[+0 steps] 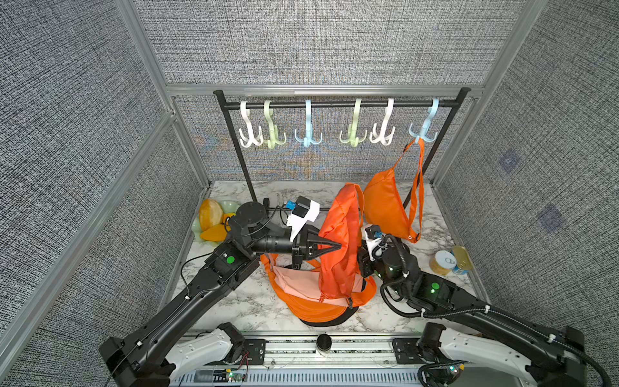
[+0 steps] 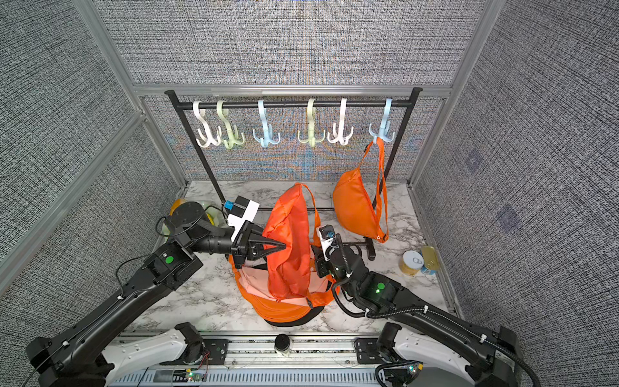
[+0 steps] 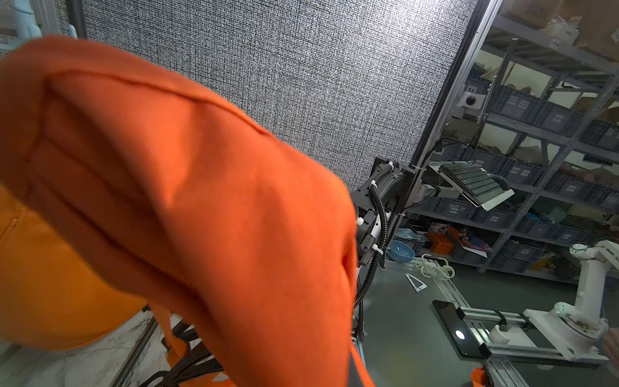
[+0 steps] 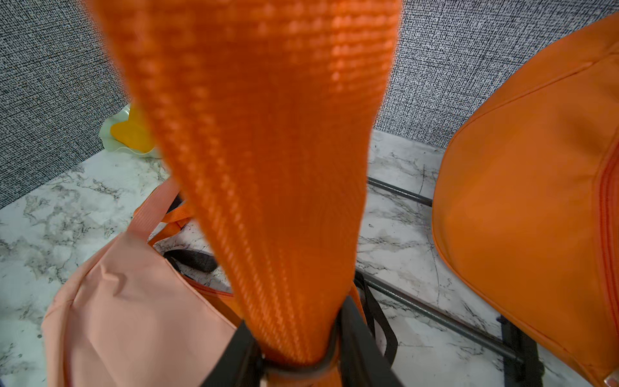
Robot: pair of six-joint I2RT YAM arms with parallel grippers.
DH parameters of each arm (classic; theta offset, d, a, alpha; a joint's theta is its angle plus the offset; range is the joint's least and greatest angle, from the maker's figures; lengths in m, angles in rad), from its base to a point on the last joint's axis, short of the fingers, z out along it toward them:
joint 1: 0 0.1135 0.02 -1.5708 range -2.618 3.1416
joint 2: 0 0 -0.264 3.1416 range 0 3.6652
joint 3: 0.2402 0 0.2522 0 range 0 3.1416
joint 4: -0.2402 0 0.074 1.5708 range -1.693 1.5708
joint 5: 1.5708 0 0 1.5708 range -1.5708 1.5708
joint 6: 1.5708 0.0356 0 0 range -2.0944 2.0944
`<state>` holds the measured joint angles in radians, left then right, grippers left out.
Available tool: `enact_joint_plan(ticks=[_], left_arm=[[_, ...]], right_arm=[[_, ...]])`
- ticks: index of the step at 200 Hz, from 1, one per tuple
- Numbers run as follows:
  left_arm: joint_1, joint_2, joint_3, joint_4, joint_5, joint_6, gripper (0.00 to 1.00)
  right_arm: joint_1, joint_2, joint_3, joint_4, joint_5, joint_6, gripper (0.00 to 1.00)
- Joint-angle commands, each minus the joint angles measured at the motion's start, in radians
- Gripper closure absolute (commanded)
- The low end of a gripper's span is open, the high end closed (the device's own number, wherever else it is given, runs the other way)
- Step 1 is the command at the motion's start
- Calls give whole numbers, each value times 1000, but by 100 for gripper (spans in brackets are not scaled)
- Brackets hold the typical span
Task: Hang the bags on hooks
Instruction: Hang the bag on the hook.
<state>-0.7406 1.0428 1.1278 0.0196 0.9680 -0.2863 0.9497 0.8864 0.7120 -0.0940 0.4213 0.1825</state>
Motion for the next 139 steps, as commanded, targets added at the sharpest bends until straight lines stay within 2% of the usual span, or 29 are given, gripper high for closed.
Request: enact_joint_plan(ticks=[1, 38, 53, 64, 78, 88, 102, 139], left_arm=[[6, -13, -6, 19, -17, 17, 100], [15, -32, -27, 40, -28, 5, 100], [16, -36, -31, 49, -26, -2, 100], [15, -36, -32, 51, -25, -5, 100], [16, -36, -31, 53, -22, -7, 100], [16, -36, -31, 53, -20, -8, 100], [17, -39, -30, 53, -18, -9, 100], [18, -48, -28, 53, -18, -13, 100]], right_arm=[[-1, -26, -4, 2, 20, 0, 79], [-9, -76, -17, -37, 39, 5, 98], [-15, -95, -18, -43, 36, 6, 98], [-15, -96, -11, -51, 13, 1, 87], [-15, -85, -5, -48, -27, -13, 61], [-13, -73, -5, -42, -65, -21, 50], [-8, -44, 0, -40, -100, -21, 43], [12, 29, -2, -2, -155, -12, 37]])
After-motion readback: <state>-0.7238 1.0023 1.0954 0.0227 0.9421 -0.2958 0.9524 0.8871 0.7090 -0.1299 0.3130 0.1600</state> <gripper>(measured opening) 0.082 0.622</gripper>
